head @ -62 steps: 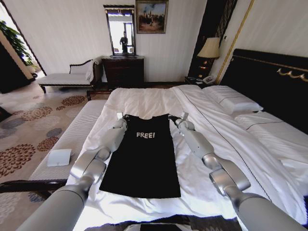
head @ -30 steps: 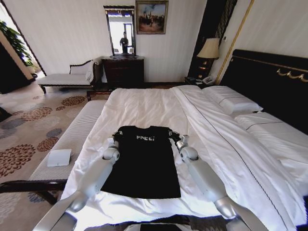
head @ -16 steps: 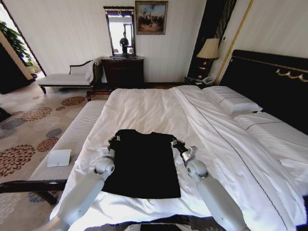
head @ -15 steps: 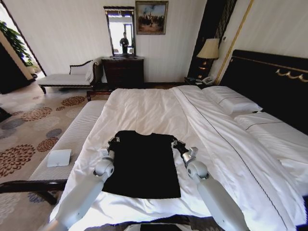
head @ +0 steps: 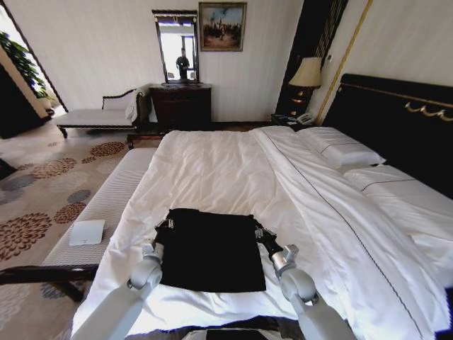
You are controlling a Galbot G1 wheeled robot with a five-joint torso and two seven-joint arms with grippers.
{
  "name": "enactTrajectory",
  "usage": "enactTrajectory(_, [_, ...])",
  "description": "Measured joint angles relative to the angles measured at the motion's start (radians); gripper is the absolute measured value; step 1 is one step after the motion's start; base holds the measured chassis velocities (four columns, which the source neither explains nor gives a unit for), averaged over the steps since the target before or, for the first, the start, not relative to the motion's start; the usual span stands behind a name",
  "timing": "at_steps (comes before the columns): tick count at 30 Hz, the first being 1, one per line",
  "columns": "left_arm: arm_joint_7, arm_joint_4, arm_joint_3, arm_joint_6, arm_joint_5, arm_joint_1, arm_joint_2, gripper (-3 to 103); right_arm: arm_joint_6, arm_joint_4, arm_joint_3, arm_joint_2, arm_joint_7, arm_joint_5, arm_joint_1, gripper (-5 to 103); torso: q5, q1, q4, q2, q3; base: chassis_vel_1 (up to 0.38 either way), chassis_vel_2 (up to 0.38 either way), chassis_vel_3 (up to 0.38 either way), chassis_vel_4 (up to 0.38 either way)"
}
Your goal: Fold the clothes on the bed.
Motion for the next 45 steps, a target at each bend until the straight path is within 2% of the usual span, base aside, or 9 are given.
enactTrajectory(7, [0.011,-0.042,-0.039,-0.014,0.038,0.109,-0.016,3,0.023,0.037,0.015,0.008,-0.003,-0.023,-0.067,0,0.0001,0.000,0.0000,0.000,0.000,0.000,0.000,0.000,0.000])
enactTrajectory(13, [0.012,-0.063,-0.049,-0.017,0.045,0.130,-0.012,3,0.048,0.054,0.022,0.022,-0.007,-0.053,-0.124,0,0.0001,0.000,-0.0002,0.000,0.000,0.000,0.000,0.000,0.000])
enactTrajectory(25, [0.006,-0.104,-0.091,-0.025,0.050,0.200,-0.014,3,0.133,0.093,0.022,0.098,-0.020,-0.184,-0.307,0,0.0001,0.000,-0.0002,0.000,0.000,0.000,0.000,0.000,0.000])
enactTrajectory(31, [0.006,-0.120,-0.107,-0.025,0.052,0.226,-0.016,3,0.139,0.094,0.018,0.109,-0.018,-0.186,-0.330,0,0.0001,0.000,-0.0002,0.000,0.000,0.000,0.000,0.000,0.000])
enactTrajectory(37, [0.024,-0.137,-0.133,-0.040,0.081,0.302,-0.040,3,0.146,0.106,0.019,0.117,-0.016,-0.193,-0.360,0,0.0002,0.000,0.0002,0.000,0.000,0.000,0.000,0.000,0.000])
enactTrajectory(45, [0.036,-0.136,-0.154,-0.056,0.088,0.345,-0.051,3,0.182,0.113,0.024,0.119,-0.016,-0.222,-0.412,0,0.0002,0.000,-0.0002,0.000,0.000,0.000,0.000,0.000,0.000])
